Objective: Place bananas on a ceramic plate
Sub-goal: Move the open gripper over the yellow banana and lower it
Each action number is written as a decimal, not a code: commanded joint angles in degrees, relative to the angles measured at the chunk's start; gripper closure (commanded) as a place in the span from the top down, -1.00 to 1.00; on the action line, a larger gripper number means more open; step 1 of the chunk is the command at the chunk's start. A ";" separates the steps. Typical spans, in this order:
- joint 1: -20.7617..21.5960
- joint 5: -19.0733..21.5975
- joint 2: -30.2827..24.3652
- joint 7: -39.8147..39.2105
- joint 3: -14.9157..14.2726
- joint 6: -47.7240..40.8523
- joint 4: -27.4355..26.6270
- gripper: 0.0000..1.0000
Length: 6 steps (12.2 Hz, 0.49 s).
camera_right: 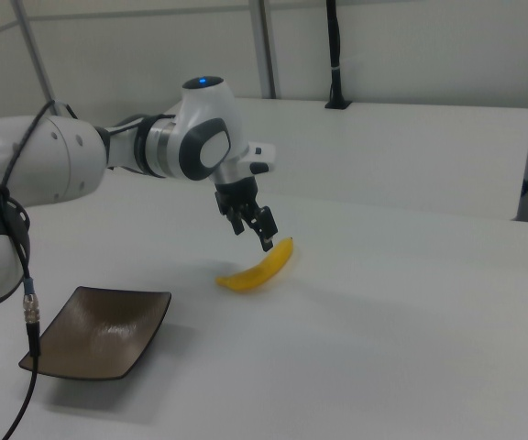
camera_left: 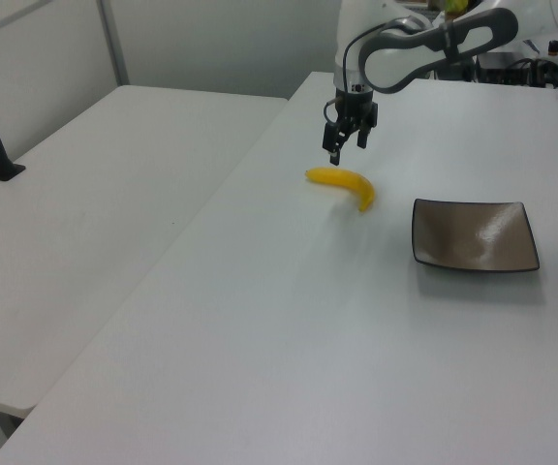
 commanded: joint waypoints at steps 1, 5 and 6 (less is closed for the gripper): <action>0.23 -1.32 1.46 1.16 -0.14 2.37 -0.33 1.00; -0.29 -2.11 2.86 0.98 -0.14 5.27 -1.91 1.00; -0.29 -2.72 3.13 0.98 -0.14 6.06 -2.26 0.92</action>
